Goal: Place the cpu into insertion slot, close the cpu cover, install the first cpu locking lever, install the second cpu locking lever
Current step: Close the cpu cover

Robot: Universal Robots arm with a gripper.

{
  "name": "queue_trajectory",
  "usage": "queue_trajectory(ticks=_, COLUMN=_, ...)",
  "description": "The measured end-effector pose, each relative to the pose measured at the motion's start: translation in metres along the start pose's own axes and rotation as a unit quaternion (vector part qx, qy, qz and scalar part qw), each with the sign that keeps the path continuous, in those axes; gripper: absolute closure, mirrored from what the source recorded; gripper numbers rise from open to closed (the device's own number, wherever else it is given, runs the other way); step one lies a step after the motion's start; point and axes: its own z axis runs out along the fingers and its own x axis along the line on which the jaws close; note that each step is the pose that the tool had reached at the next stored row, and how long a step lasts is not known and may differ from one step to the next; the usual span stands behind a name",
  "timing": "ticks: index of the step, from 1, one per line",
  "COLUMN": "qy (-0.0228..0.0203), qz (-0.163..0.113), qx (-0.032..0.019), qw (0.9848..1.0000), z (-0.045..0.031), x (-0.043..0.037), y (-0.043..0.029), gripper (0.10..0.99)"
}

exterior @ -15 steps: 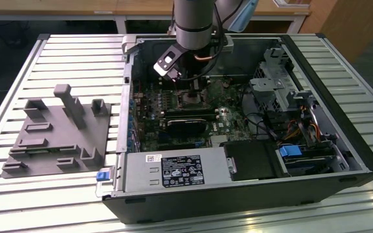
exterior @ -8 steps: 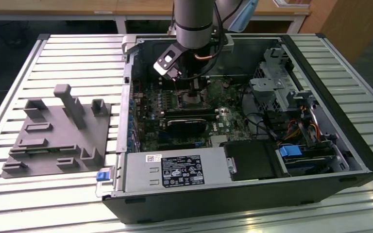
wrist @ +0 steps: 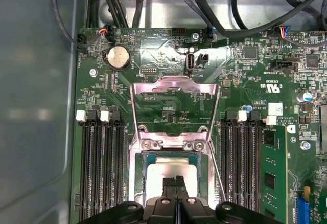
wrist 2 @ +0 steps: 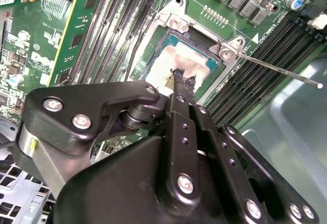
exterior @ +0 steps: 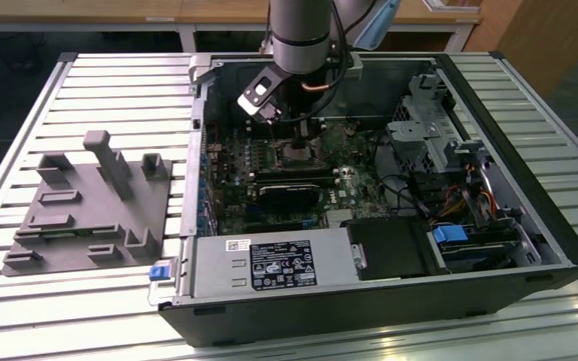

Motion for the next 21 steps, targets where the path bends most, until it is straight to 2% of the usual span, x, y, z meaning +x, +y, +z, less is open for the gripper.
queue_trajectory(ticks=7, qy=0.0000, qz=0.000, qx=0.0003, qw=1.0000, z=-0.0056, x=0.0001, y=0.0004, gripper=0.980)
queue_trajectory(ticks=13, qy=0.0001, qz=0.000, qx=0.0014, qw=1.0000, z=-0.0137, x=0.0003, y=0.0010, gripper=0.980)
queue_trajectory(ticks=18, qy=0.0001, qz=0.000, qx=0.0022, qw=1.0000, z=-0.0285, x=0.0006, y=0.0021, gripper=0.980)
queue_trajectory(ticks=21, qy=0.0001, qz=0.000, qx=0.0026, qw=1.0000, z=-0.0399, x=0.0008, y=0.0029, gripper=0.980)
